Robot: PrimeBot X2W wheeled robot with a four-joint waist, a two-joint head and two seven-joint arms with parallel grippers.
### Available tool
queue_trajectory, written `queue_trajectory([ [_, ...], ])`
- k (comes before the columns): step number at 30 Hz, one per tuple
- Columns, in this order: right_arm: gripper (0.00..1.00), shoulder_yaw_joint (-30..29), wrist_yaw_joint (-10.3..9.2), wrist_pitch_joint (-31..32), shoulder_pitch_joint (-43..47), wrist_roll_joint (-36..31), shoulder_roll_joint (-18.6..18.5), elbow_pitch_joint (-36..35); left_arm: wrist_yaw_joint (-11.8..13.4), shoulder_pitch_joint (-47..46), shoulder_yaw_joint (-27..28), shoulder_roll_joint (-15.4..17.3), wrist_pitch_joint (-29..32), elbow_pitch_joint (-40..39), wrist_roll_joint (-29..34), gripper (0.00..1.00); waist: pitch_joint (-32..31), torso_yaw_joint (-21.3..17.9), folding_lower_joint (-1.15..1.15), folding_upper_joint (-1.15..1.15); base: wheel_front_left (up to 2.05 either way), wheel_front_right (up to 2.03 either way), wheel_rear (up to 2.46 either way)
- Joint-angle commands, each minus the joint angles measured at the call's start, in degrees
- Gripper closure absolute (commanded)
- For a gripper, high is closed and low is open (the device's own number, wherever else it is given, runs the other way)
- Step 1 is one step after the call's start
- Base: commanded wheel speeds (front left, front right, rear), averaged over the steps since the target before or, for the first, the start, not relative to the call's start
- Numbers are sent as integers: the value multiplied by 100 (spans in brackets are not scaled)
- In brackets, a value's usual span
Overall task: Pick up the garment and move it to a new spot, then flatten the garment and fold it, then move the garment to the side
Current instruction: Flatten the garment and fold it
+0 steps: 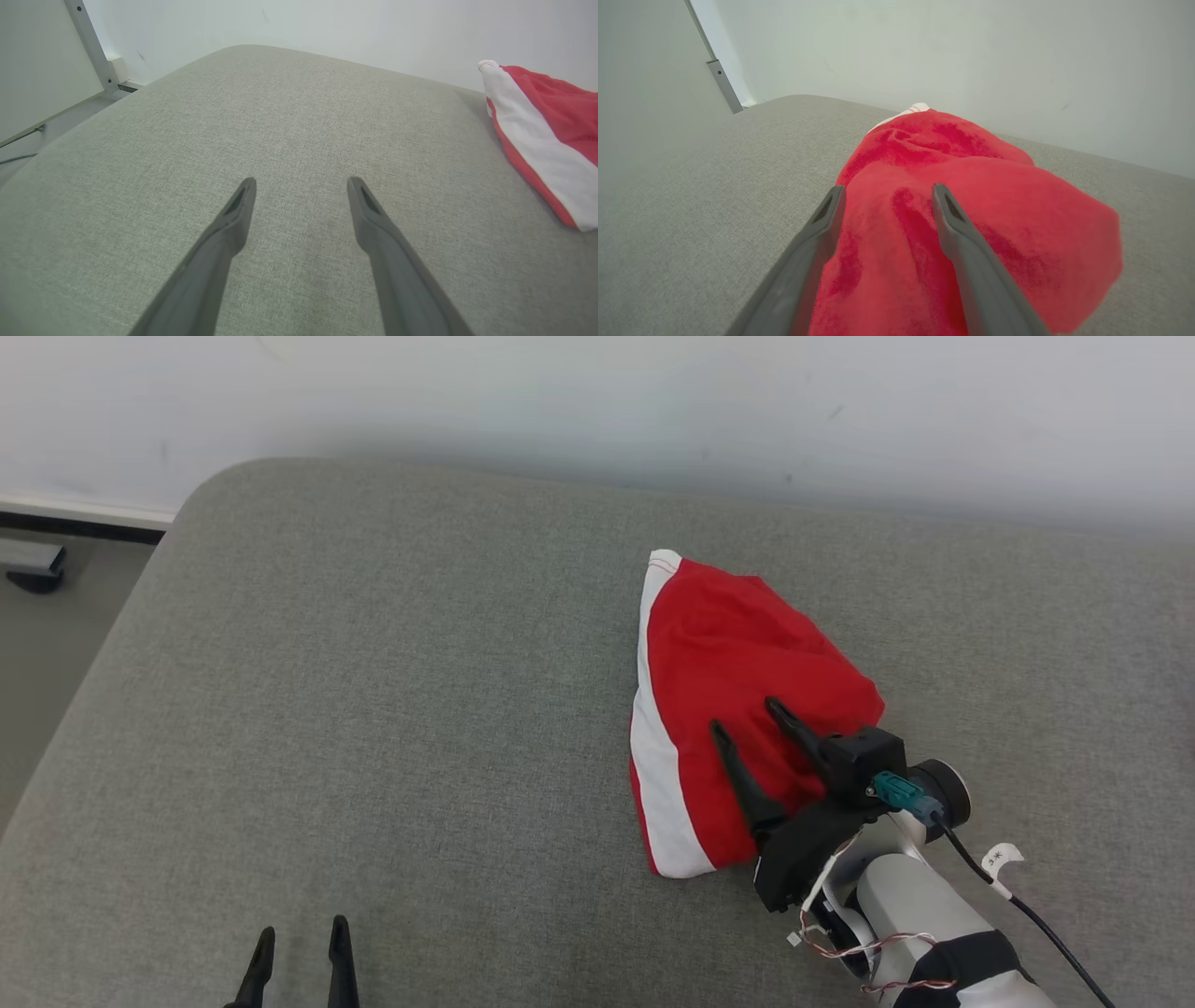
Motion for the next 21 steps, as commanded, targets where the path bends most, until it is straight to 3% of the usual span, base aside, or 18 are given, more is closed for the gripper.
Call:
queue_trajectory([
  [1, 51, 8, -15, -27, -55, -14, -6, 56, 22, -67, -11, -8, -17, -20, -26, 0, 183, 174, -1, 0, 0, 0, 0],
  [2, 97, -2, -15, -33, -89, -27, 4, 129, 40, -71, -28, -8, -17, -23, -51, 0, 195, 170, -1, 0, 0, 0, 0],
  [3, 100, -45, -15, -36, -100, 19, 40, 203, 63, -79, -44, -8, -17, -24, -70, 0, 206, 159, -1, 0, 0, 0, 0],
  [8, 100, -96, -15, -77, -232, 46, 132, 450, 104, -142, -84, -7, -17, -4, -135, 0, 203, 63, -1, 0, 0, 0, 0],
  [12, 100, -46, -15, -175, -311, 201, 214, 181, 81, -168, -82, -7, -17, -18, -88, 0, 153, -42, -1, 0, 0, 0, 0],
  [21, 100, -308, -15, -199, -185, 1033, 482, -2377, -17, -75, -31, -8, -17, 95, -19, 0, -149, -369, -1, 0, 0, 0, 0],
])
